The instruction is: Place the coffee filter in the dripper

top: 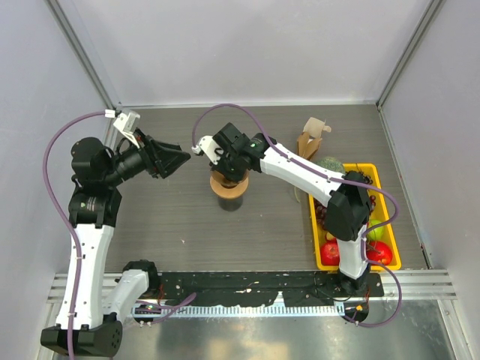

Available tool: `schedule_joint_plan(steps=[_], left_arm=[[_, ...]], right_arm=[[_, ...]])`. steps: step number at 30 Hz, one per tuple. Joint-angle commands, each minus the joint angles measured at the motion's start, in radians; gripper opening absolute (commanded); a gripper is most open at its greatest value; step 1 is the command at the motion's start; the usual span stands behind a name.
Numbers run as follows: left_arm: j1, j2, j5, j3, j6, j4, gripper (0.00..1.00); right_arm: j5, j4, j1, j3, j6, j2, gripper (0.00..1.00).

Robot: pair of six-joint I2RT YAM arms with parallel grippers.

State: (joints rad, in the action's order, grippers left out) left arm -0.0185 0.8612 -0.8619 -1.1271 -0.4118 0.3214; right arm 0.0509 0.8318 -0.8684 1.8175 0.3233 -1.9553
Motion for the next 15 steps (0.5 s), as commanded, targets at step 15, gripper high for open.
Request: schedule_joint_plan(steps=[15], left_arm=[[0.014, 0.024, -0.054, 0.007, -0.062, -0.090, 0.55]], right_arm=[[0.004, 0.104, -0.004, 0.103, 0.011, 0.001, 0.05]])
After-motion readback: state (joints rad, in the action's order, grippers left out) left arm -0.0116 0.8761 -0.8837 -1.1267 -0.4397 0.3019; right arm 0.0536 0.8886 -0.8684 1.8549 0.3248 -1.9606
